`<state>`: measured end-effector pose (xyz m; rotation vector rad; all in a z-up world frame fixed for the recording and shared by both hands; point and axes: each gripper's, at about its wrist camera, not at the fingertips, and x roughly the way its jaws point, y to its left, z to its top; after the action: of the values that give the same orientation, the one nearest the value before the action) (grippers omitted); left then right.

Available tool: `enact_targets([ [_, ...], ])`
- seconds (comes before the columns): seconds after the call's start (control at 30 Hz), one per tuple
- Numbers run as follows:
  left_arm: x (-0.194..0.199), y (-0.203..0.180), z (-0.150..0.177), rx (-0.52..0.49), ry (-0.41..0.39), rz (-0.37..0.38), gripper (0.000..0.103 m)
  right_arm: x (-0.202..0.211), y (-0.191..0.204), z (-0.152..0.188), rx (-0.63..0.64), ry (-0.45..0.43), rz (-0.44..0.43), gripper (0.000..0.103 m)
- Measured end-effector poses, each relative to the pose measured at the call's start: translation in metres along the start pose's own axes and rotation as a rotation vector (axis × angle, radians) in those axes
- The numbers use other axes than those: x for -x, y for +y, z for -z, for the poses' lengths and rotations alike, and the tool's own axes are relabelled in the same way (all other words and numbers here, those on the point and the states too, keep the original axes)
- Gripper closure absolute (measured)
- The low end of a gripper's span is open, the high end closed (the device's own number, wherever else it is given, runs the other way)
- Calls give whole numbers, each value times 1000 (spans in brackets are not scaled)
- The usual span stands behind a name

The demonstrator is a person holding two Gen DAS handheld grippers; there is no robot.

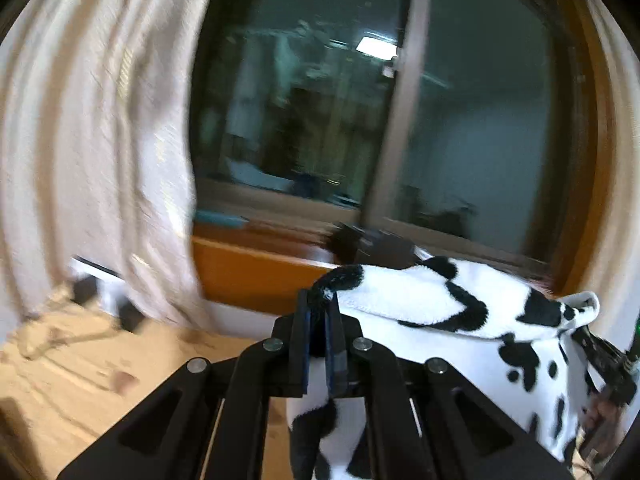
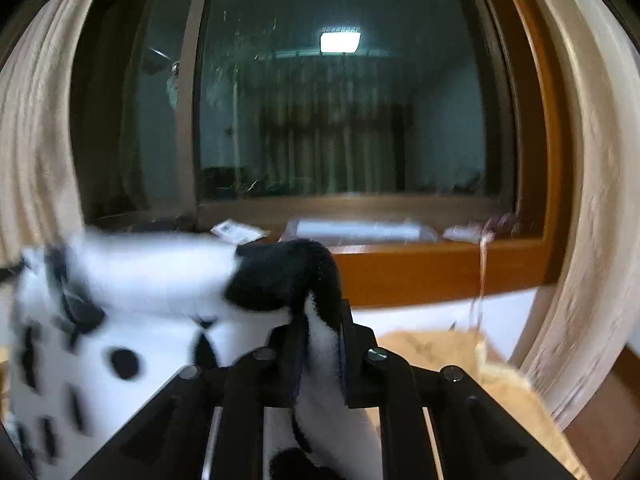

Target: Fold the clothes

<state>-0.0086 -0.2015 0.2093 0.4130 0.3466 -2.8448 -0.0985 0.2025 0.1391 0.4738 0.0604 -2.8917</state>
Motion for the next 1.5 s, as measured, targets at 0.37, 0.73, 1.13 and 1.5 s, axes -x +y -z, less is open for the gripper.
enact_targets([
  [0.37, -139, 38, 95, -121, 559, -391, 88, -96, -25, 51, -164, 440, -193, 24],
  [0.73, -87, 48, 86, 71, 484, -224, 39, 0, -102, 111, -99, 532, -273, 24],
  [1.13, -15, -18, 125, -53, 507, -31, 22, 4, -43, 143, -71, 641, -390, 52],
  [1.5, -20, -7, 169, 63, 557, -4, 21, 15, -30, 117, 70, 524, -193, 95],
])
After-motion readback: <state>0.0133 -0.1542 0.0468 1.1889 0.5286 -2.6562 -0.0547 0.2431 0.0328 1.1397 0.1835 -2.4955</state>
